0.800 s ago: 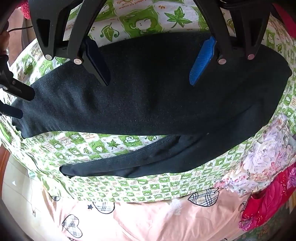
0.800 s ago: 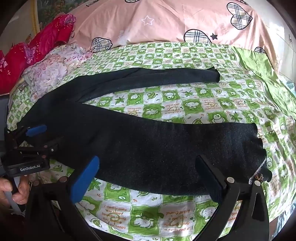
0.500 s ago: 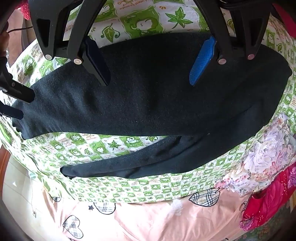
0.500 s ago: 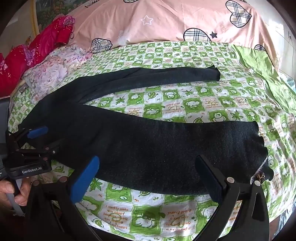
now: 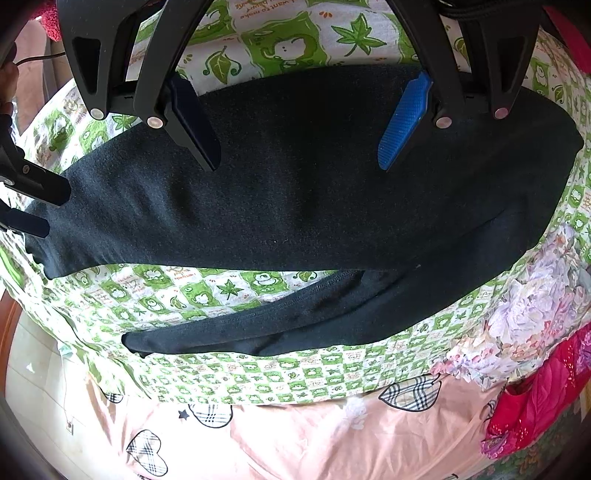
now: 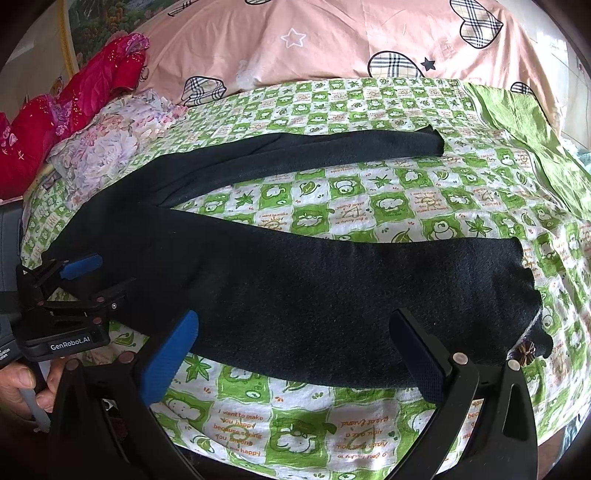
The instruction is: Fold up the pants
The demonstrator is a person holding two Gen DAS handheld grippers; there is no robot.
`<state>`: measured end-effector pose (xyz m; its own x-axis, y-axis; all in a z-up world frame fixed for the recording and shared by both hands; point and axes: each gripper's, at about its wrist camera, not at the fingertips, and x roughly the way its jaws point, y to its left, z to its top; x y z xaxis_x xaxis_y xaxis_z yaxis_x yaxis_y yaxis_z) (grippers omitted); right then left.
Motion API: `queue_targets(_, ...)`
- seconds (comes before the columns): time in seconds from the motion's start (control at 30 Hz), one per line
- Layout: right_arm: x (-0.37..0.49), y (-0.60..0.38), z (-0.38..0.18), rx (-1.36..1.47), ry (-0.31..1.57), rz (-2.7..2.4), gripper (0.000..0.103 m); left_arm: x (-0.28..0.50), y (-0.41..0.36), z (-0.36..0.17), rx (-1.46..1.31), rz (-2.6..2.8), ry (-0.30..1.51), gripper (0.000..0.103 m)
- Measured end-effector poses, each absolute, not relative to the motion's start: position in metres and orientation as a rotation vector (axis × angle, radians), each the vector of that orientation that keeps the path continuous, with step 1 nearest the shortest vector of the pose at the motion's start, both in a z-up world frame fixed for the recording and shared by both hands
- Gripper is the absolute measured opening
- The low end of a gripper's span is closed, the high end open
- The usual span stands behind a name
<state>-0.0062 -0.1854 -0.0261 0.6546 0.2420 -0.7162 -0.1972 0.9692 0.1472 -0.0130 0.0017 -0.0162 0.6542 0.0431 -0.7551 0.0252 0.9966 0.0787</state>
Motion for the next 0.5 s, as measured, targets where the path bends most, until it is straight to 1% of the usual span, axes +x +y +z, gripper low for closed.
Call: queue_targets(0.5, -0.0050, -0.1855, -0.0248, 0.042, 0.804, 0.247, 0.103, -0.0116, 0.0014, -0.0161, 0.085, -0.005, 0.872, 0.088)
